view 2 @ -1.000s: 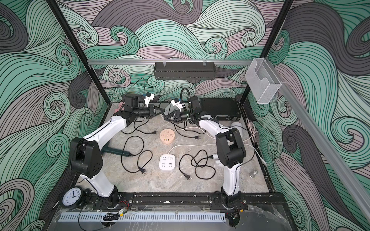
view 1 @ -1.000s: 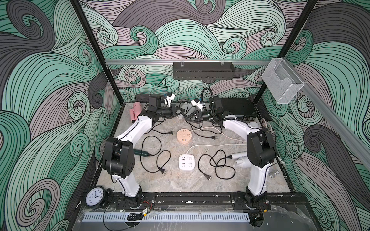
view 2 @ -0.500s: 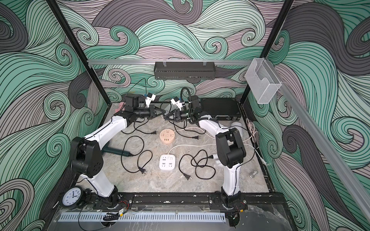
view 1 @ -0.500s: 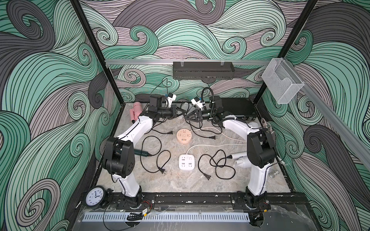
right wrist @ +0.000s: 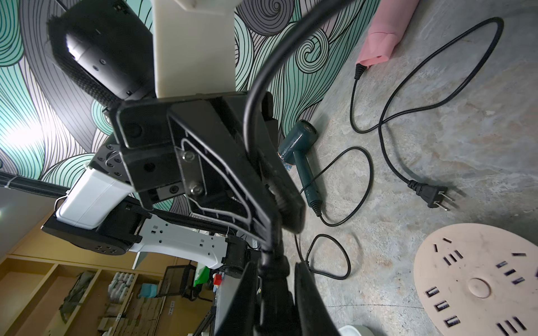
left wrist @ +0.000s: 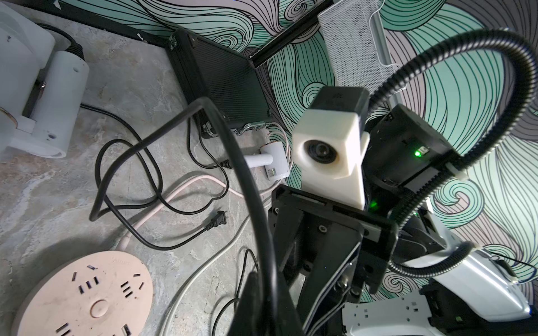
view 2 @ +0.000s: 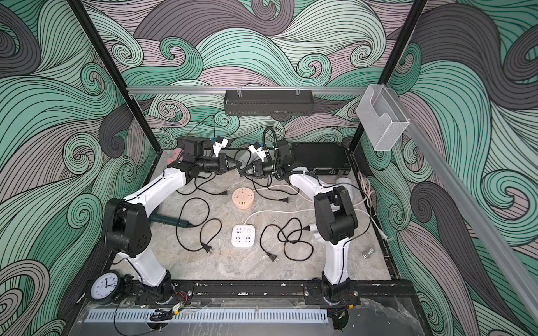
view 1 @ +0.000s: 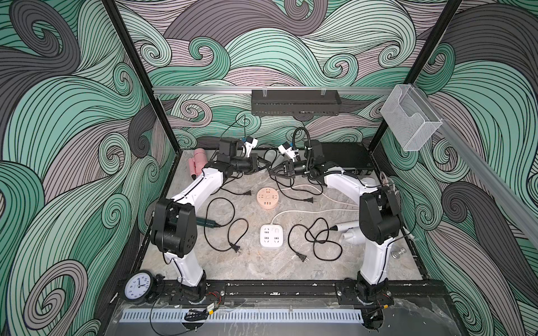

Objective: Charge the blow dryers
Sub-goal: Pick up the plug from the center of the board.

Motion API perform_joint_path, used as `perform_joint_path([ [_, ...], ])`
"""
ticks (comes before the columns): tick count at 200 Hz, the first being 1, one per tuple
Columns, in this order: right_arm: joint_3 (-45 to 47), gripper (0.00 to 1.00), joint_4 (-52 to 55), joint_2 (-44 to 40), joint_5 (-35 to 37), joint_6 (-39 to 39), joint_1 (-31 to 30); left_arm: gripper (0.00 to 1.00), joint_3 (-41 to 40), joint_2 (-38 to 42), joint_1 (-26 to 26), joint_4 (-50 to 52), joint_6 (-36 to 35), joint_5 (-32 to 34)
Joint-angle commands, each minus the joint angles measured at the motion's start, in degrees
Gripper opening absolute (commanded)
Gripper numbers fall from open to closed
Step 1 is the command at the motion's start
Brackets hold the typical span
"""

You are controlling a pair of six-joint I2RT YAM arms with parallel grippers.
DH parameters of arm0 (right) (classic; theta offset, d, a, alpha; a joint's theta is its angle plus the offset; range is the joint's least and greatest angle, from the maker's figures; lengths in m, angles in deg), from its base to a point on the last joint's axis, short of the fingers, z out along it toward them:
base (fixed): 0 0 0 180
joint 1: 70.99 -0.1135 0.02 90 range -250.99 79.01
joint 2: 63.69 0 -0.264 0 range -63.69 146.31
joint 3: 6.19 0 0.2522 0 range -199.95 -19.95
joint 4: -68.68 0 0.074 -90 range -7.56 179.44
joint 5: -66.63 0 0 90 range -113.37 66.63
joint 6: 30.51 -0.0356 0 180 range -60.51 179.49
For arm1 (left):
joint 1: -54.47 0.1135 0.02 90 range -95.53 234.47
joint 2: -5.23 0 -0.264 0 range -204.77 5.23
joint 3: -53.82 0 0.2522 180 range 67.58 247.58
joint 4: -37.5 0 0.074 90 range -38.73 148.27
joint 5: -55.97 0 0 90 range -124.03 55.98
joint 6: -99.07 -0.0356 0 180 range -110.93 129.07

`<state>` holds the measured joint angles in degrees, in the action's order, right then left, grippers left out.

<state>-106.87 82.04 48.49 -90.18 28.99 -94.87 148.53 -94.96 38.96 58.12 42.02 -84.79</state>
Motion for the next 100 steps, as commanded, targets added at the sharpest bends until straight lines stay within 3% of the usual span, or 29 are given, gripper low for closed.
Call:
perform_joint_path([
  [1,-1.0,0.09,4.1,-2.9,3.2,4.6,-0.5,0.26,4.0,-1.0,-0.1,2.3,-0.5,-0.5],
  [12,-0.8,0.09,5.5,-4.0,5.7,6.9,-0.7,0.43,5.5,-1.5,-0.2,5.8,-0.5,-0.2],
  [23,-1.3,0.08,9.9,-5.3,10.0,11.1,-1.2,0.49,8.5,-2.7,-0.1,12.2,-1.8,-0.2],
  [49,-0.9,0.08,15.0,-8.3,19.8,19.0,-2.8,0.51,14.9,-6.1,-0.2,25.3,-5.3,-4.4],
  [100,6.4,0.07,9.4,-15.0,33.4,24.0,-5.7,0.52,17.0,-7.8,-0.1,34.8,-6.7,-6.7],
])
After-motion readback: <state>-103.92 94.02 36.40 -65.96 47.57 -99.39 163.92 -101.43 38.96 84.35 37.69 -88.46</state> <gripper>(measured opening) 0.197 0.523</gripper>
